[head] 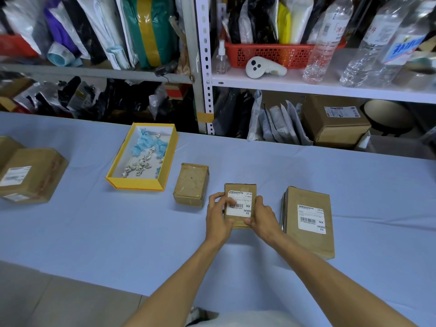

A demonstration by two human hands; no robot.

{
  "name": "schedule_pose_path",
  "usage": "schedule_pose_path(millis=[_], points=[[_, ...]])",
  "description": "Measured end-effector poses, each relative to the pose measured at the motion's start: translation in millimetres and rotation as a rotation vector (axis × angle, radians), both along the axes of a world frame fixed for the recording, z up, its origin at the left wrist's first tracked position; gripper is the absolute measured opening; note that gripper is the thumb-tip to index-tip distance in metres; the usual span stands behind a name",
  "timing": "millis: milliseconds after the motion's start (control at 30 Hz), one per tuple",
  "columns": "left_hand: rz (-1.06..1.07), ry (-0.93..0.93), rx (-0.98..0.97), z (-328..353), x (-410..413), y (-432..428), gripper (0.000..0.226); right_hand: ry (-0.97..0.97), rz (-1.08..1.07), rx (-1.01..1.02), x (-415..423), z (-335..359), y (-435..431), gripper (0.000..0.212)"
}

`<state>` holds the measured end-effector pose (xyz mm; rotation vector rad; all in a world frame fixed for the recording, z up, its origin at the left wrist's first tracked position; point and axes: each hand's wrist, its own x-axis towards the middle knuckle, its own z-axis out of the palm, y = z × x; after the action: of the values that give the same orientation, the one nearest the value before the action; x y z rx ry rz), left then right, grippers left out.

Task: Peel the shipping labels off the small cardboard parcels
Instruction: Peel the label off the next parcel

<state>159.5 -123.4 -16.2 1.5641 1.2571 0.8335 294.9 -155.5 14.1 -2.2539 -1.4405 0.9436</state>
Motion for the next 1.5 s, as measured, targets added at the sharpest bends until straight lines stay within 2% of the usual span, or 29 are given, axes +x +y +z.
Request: schedule_pose_path(millis=[100, 433, 533, 700, 767, 1033, 1367, 1500], points=[[-0.012, -0.029, 0.005, -0.5, -3.9, -3.5, 0.075, 0.011, -0.01, 0.005, 0.1, -1.0, -0.9, 0.04], [-0.052, -0.016, 0.061, -2.9, -6.4, -1.6, 0.081, 0.001, -0.004, 0.025, -0.8, -3.8, -2.3, 0.041], [-0.025, 0.011, 0.027, 3.0, -4.4, 4.4, 0.074, -0.012, 0.005, 0.026, -1.2, -3.8, -2.9, 0.04], [0.008, 0.094, 0.075, 14.8, -1.7, 27.4, 0.027, -0.029, 0.041, 0.015, -0.9, -3.7, -3.8, 0.039], [0.043, 0.109, 0.083, 17.3, -0.1, 34.6, 0.016, -0.025, 0.04, 0.014, -0.8, -4.1, -4.3, 0.039], [0.103, 0.183, 0.087, 18.5, 4.0, 36.2, 0.007, -0.026, 0.042, 0.005, -0.1, -2.9, -3.4, 0.041], [0.084, 0.573, 0.194, 25.3, 9.3, 37.1, 0.02, -0.034, 0.046, -0.005, 0.7, -3.5, -3.5, 0.035], [0.036, 0.541, 0.181, 27.2, 13.5, 38.8, 0.016, -0.043, 0.031, -0.002, 1.3, -4.3, -3.2, 0.035]])
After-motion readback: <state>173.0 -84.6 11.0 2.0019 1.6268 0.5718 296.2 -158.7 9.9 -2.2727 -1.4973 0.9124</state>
